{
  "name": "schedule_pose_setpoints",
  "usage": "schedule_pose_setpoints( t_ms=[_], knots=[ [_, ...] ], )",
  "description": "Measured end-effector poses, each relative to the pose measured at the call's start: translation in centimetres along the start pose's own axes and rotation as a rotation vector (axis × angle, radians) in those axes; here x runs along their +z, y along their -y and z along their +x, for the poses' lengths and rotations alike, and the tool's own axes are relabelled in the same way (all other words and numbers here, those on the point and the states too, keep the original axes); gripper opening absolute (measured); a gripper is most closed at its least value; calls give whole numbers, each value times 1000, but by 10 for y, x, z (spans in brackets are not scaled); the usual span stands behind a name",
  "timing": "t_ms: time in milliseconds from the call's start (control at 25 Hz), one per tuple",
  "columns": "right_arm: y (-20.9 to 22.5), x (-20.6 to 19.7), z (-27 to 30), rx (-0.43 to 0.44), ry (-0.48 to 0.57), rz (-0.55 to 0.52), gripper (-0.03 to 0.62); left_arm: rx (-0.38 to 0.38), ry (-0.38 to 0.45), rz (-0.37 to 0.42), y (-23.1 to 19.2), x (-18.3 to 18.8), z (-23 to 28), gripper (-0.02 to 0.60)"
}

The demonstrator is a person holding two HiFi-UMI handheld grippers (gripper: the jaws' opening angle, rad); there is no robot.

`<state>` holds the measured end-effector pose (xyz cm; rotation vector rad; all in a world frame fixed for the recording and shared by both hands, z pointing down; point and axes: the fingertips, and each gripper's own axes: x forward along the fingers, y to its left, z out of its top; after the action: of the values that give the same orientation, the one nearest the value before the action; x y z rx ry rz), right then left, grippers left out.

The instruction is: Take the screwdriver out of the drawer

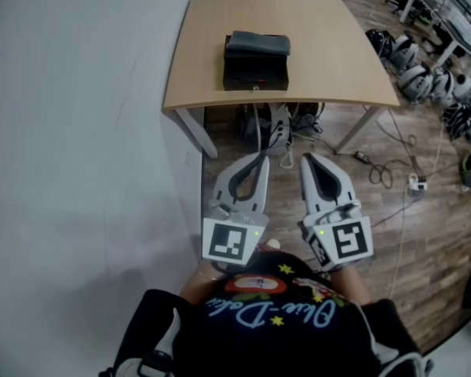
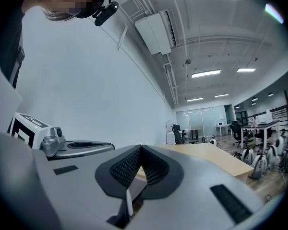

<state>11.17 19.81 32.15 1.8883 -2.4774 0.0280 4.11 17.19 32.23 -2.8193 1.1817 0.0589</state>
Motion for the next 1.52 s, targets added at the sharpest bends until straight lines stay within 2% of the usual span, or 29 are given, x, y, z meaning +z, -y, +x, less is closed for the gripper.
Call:
schedule_pose_setpoints(
  t_ms=[520,1520],
  knots=[
    [20,3,40,-2,9,-15,-1,-15,5,35,-23,-5,42,0],
    [56,-7,181,-13,-32,-12,0,-7,-18,0,-135,-31,143,0]
  ],
)
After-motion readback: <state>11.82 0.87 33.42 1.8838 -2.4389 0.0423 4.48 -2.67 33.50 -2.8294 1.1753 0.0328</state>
